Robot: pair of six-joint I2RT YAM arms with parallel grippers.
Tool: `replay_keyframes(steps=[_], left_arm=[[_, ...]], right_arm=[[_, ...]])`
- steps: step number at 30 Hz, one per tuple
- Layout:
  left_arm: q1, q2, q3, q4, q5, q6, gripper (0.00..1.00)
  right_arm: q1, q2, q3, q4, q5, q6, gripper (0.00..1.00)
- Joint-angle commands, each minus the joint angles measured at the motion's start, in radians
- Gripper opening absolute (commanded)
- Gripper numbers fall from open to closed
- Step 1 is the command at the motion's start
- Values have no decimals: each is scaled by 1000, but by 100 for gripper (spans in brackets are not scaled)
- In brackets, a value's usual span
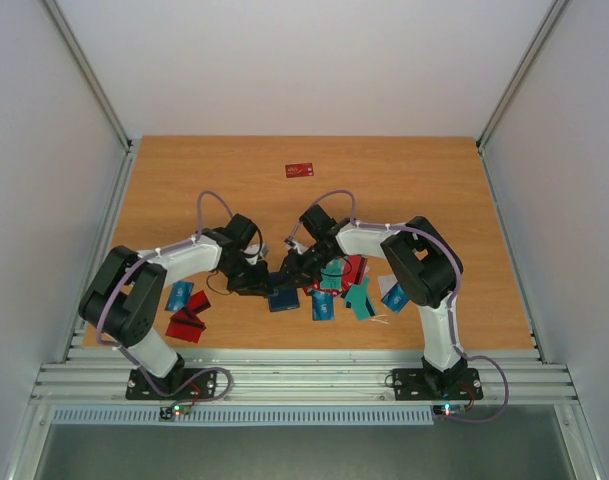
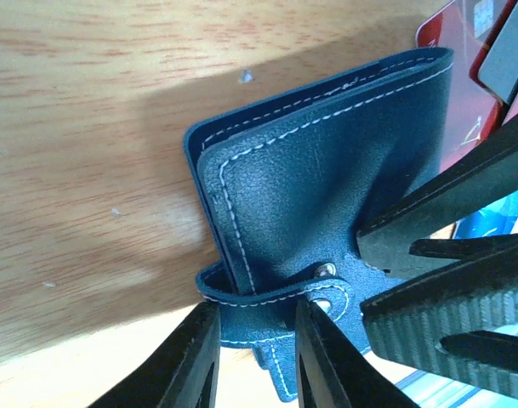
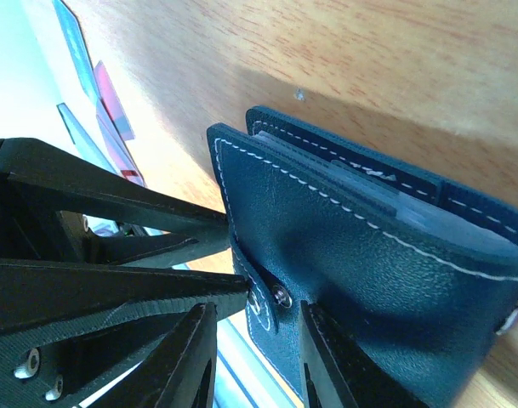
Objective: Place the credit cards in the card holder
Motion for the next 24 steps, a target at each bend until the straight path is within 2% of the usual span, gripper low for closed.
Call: replay_keyframes(steps=[1,12,24], left_arm=[[-14,13,9,120,52,-40,27],[-15,51,13,119,-3,-139,27],[-17,91,47,96,-37,-213,27]], right_arm=[[2,42,-7,-15,69,7,29],[2,27,-23,13,51,13,27],[2,37,-38,36,6,0,15]])
